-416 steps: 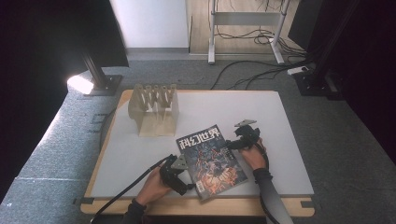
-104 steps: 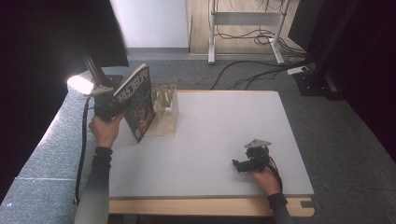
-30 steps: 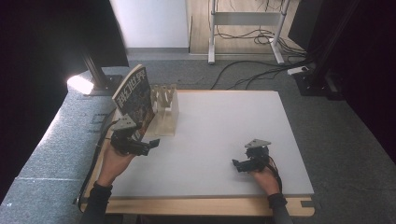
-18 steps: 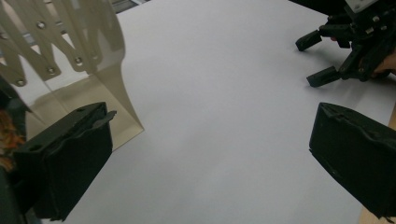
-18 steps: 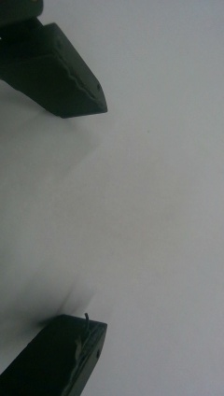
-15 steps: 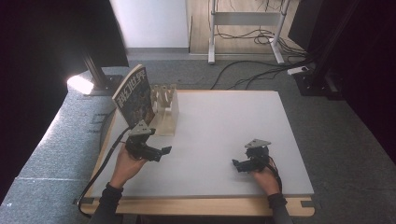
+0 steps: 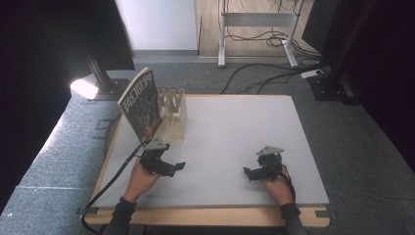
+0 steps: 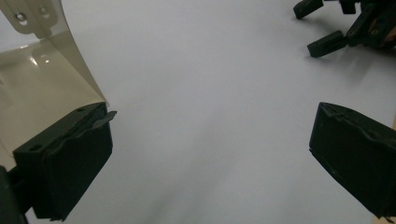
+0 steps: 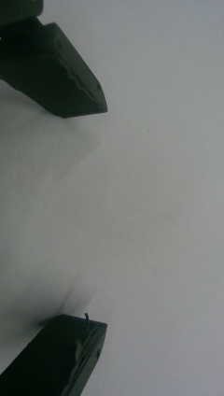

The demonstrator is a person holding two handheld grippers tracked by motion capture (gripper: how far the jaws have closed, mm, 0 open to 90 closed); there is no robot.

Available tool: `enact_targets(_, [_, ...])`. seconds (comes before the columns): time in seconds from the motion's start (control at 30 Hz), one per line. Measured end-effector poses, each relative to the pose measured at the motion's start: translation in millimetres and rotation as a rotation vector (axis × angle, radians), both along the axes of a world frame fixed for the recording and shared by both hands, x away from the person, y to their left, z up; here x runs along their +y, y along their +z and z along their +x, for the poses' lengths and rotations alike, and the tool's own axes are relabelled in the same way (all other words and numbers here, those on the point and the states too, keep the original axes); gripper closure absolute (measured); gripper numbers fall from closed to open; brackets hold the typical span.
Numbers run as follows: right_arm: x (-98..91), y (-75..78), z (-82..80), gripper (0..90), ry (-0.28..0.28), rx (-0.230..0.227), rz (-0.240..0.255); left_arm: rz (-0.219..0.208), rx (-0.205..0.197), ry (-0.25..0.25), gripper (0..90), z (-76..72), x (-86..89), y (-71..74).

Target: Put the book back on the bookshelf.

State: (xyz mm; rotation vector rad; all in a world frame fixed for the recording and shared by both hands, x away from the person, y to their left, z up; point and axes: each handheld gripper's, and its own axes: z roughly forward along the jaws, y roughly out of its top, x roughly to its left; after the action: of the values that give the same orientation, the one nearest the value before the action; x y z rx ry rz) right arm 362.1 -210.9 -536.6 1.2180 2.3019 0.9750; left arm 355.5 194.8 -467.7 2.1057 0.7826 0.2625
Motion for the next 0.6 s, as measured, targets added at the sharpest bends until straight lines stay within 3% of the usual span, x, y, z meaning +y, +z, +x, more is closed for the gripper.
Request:
enact_targets(0.37, [0.0,-0.1,-0.1,0.0,0.0,0.0,0.0,0.038,0.044,0.005,0.0,-1.7,-2.3,-31.6])
enact_targets(0.6, [0.0,-0.2,-0.2,0.0,0.0,-0.001,0.0,0.088,0.069,0.01,0.0,-2.4,-3.4,-49.1])
